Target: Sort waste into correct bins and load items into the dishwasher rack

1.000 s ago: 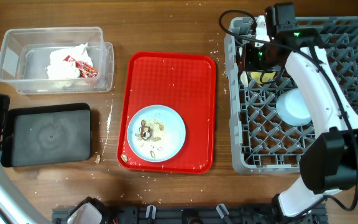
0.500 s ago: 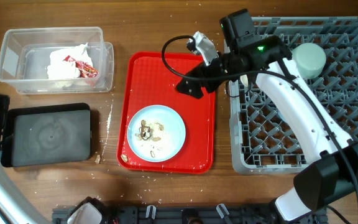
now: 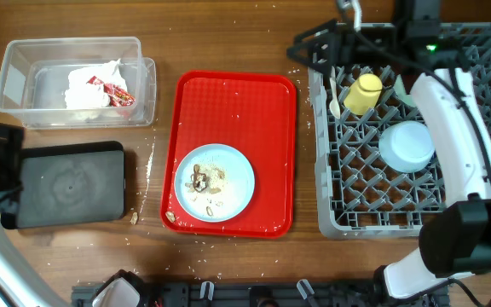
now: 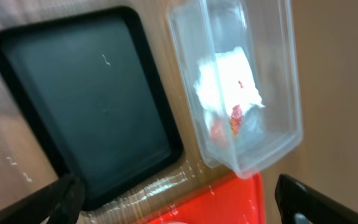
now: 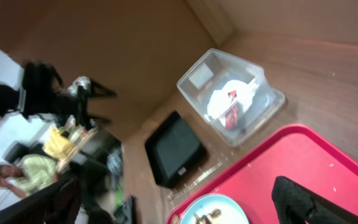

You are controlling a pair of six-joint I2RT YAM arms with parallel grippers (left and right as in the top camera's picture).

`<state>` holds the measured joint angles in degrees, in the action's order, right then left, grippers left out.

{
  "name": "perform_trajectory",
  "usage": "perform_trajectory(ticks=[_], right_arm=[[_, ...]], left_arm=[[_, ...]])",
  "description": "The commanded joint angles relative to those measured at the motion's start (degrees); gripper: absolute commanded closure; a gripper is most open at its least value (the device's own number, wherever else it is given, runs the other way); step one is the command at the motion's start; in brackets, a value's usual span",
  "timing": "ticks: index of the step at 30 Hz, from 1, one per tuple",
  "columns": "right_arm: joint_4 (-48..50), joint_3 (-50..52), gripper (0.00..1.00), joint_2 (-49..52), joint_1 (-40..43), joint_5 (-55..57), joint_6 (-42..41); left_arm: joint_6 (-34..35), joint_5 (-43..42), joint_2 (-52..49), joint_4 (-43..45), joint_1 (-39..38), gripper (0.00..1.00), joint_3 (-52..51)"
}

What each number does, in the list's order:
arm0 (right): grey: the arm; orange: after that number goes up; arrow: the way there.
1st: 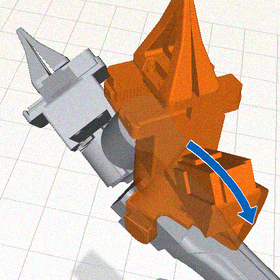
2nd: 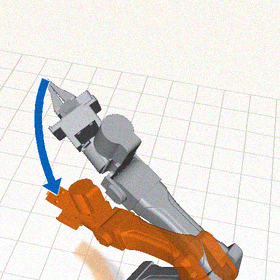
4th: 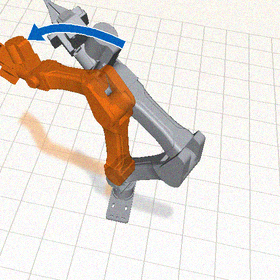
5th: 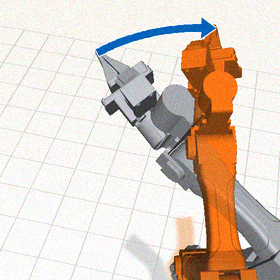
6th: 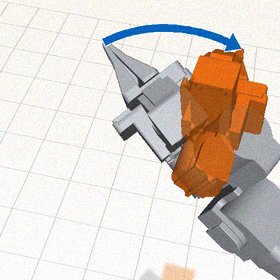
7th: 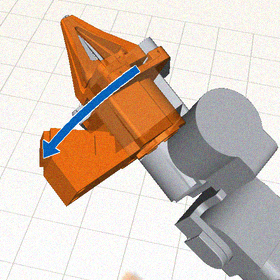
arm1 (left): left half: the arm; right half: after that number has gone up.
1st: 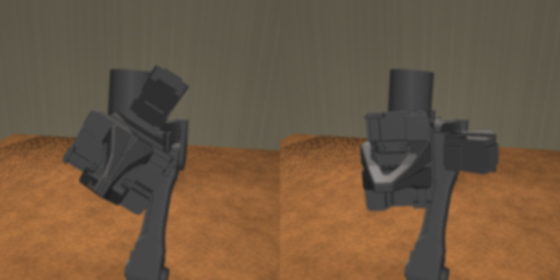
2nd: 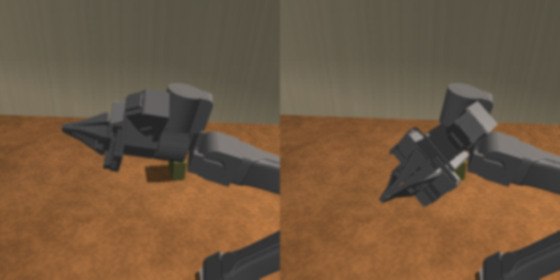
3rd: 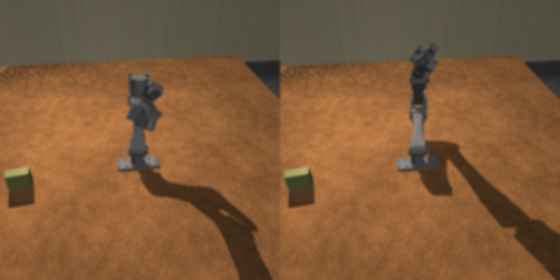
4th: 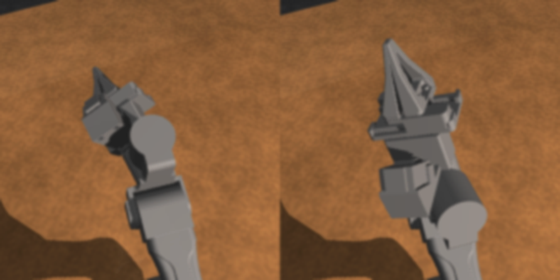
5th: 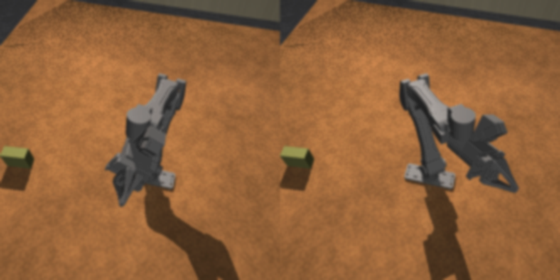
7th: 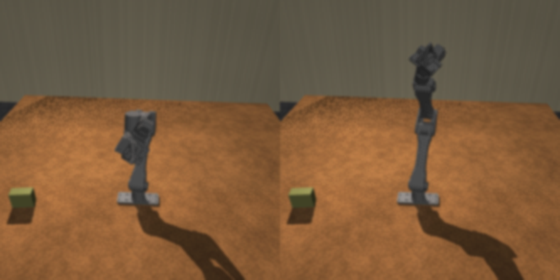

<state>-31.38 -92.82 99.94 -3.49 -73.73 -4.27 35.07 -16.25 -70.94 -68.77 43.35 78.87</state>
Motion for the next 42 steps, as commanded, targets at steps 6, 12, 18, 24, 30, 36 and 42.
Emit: perform_trajectory(ticks=[6, 12, 18, 24, 30, 36, 42], right_arm=[[12.0, -1.1, 0.00, -1.2, 3.5, -8.9, -17.9], [30.4, -1.1, 0.00, -1.2, 5.5, -9.9, -35.7], [30.5, -1.0, 0.00, -0.9, 10.8, -5.1, -36.3], [30.2, -0.8, 0.00, -0.9, 12.1, -0.7, -36.2], [28.4, -0.5, 0.00, -0.8, 12.1, -0.6, -36.2], [27.5, -0.5, 0.00, -0.8, 12.1, -0.1, -36.2], [27.5, -0.5, 0.00, -0.8, 12.1, 0.5, -36.2]], left_arm=[[-8.3, -13.7, 0.0, -10.7, -20.7, 0.00, -0.5], [-7.5, -11.6, -2.8, -0.6, -49.6, 0.00, -1.6], [-1.2, -4.5, -11.8, 7.8, -65.2, 0.09, -1.6], [17.7, 16.2, -29.6, 15.0, -80.5, 0.33, -1.6], [21.2, 25.2, -38.4, 16.0, -89.0, 0.54, -1.6], [23.3, 26.4, -41.8, 15.4, -89.4, 0.63, -1.6], [23.9, 26.0, -45.1, 15.9, -89.5, 0.69, -1.6]])
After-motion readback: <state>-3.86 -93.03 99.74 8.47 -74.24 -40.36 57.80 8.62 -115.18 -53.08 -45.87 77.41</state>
